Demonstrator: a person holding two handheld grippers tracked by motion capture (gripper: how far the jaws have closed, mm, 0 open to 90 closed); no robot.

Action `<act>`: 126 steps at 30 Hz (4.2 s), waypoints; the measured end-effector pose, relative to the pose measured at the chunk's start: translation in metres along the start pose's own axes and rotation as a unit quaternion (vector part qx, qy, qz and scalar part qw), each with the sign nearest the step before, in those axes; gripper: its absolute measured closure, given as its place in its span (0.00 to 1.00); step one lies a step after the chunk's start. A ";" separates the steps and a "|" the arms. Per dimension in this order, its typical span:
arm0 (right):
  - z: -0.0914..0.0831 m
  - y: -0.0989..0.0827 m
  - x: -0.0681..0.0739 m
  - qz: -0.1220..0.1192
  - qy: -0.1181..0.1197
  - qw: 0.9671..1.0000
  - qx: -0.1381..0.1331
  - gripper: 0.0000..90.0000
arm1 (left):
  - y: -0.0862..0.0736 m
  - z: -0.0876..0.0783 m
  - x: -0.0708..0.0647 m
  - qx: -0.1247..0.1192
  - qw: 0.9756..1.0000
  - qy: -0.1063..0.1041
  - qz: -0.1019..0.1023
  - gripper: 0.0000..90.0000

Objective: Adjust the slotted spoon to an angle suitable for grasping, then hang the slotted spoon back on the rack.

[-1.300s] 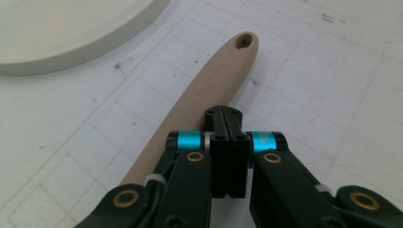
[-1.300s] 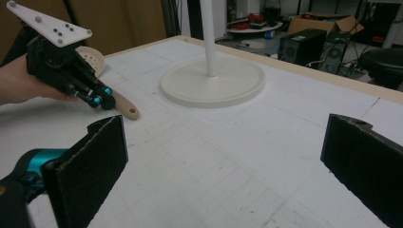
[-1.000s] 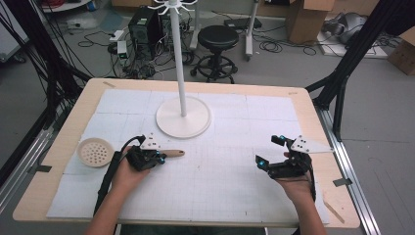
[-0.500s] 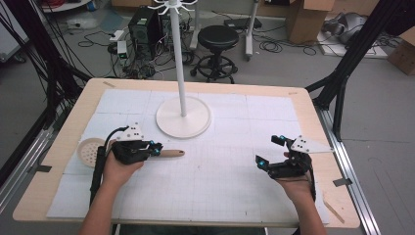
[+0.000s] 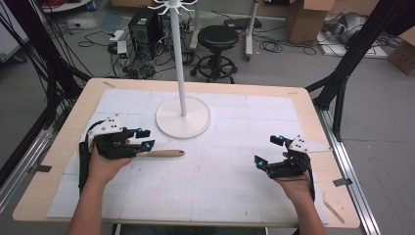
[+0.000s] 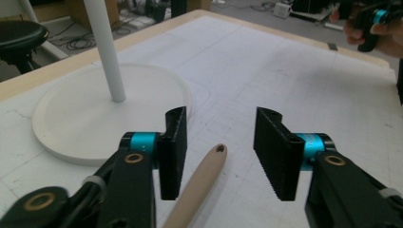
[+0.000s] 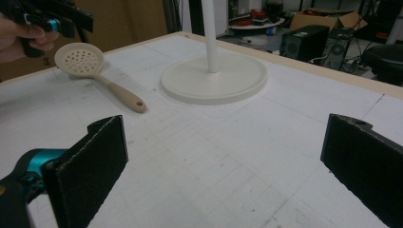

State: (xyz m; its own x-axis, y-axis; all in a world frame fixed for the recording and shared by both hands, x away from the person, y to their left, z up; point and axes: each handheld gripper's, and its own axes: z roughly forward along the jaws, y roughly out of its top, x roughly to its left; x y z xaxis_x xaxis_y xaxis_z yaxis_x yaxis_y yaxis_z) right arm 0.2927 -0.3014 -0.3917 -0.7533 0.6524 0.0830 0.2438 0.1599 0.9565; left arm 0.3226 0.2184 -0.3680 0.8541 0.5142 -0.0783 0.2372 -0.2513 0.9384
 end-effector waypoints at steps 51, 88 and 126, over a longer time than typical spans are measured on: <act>-0.002 -0.002 0.000 0.005 -0.001 1.000 0.002 0.01 | -0.005 -0.027 0.012 -0.052 0.998 0.014 0.020 0.08; -0.003 -0.003 -0.001 0.008 0.003 1.000 -0.002 0.01 | -0.019 0.049 0.034 0.278 0.959 0.006 0.064 0.35; -0.003 -0.002 0.000 0.004 0.002 1.000 -0.003 0.01 | -0.020 0.076 0.029 0.382 0.918 -0.032 0.103 0.75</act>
State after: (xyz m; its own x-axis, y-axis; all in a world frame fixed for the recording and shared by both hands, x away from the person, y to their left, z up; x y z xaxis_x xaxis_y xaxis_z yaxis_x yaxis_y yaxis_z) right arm 0.2903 -0.3040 -0.3930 -0.7540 0.6506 0.0909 0.2462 0.1515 0.9573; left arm 0.3775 0.1755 -0.4151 0.9366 0.3490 0.0320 0.3028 -0.8518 0.4274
